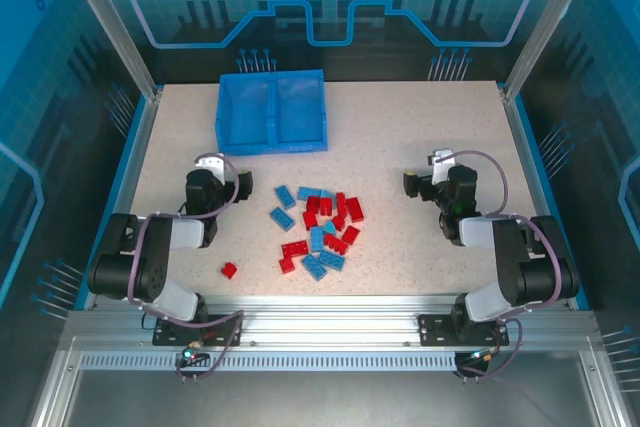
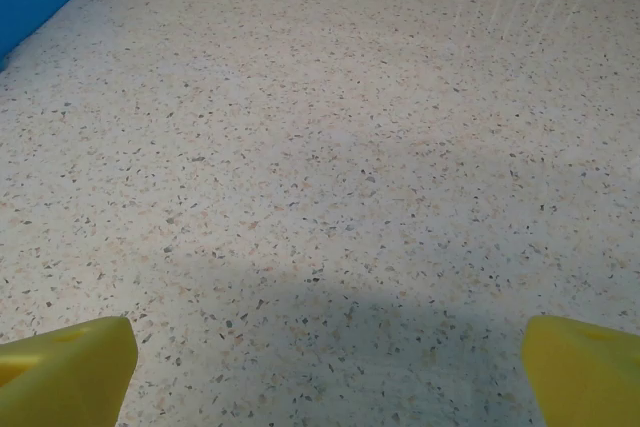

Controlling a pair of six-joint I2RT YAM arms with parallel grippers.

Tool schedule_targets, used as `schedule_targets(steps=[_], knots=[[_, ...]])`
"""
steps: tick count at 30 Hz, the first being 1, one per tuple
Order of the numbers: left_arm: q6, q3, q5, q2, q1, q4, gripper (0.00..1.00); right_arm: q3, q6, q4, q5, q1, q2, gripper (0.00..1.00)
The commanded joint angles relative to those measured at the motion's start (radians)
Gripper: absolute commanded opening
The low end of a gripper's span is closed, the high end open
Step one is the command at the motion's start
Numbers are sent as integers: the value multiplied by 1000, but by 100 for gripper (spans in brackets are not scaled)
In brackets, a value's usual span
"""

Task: Sort the legos into containers by color

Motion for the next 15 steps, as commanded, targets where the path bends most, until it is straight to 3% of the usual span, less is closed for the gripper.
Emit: schedule_targets(steps=[1, 15], knots=[[-3, 15, 28, -8, 10, 12, 99, 15, -11, 9, -16, -7, 4, 100], [-3, 16, 29, -9, 10, 12, 99, 14, -9, 10, -24, -12, 4, 100]])
